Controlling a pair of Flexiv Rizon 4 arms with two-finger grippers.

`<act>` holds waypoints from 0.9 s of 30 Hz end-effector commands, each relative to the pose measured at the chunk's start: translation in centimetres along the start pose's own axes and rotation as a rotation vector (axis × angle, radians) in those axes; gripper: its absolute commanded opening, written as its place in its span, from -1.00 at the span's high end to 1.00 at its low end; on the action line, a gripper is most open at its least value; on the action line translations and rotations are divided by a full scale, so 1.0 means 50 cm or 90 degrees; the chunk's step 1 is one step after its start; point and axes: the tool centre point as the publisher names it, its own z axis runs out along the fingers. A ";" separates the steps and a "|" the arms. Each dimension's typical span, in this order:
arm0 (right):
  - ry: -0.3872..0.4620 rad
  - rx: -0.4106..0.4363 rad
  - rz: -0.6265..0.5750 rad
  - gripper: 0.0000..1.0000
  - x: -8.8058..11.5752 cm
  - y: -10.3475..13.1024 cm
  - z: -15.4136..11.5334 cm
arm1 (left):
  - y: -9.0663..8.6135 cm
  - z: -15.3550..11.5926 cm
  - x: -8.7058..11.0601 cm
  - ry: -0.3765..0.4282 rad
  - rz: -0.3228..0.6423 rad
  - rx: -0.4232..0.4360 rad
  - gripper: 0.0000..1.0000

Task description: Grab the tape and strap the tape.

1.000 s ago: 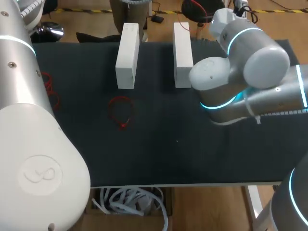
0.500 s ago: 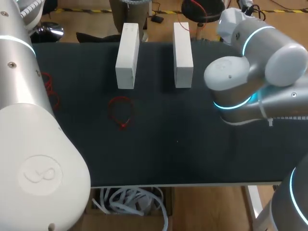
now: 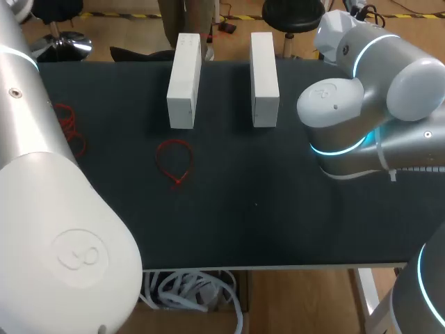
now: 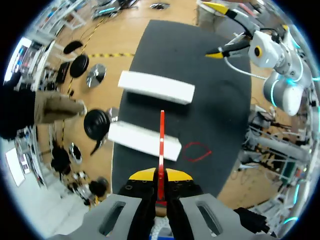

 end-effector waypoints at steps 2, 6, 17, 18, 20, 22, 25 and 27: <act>0.016 0.001 -0.001 -1.00 -0.008 0.001 -0.004 | 0.215 0.029 0.000 0.031 -0.159 0.005 1.00; 0.016 0.001 -0.001 -1.00 -0.008 0.001 -0.004 | 0.297 0.053 0.003 0.066 -0.208 -0.028 1.00; 0.016 0.001 -0.001 -1.00 -0.008 0.001 -0.004 | 0.391 0.093 0.021 0.078 -0.263 -0.031 -1.00; 0.016 0.001 -0.001 -1.00 -0.008 0.001 -0.004 | 0.391 0.093 0.021 0.078 -0.263 -0.031 -1.00; 0.016 0.001 -0.001 -1.00 -0.008 0.001 -0.004 | 0.391 0.093 0.021 0.078 -0.263 -0.031 -1.00; 0.016 0.001 -0.001 -1.00 -0.008 0.001 -0.004 | 0.391 0.093 0.021 0.078 -0.263 -0.031 -1.00; 0.016 0.001 -0.001 -1.00 -0.008 0.001 -0.004 | 0.391 0.093 0.021 0.078 -0.263 -0.031 -1.00; 0.016 0.001 -0.001 -1.00 -0.008 0.001 -0.004 | 0.391 0.093 0.021 0.078 -0.263 -0.031 -1.00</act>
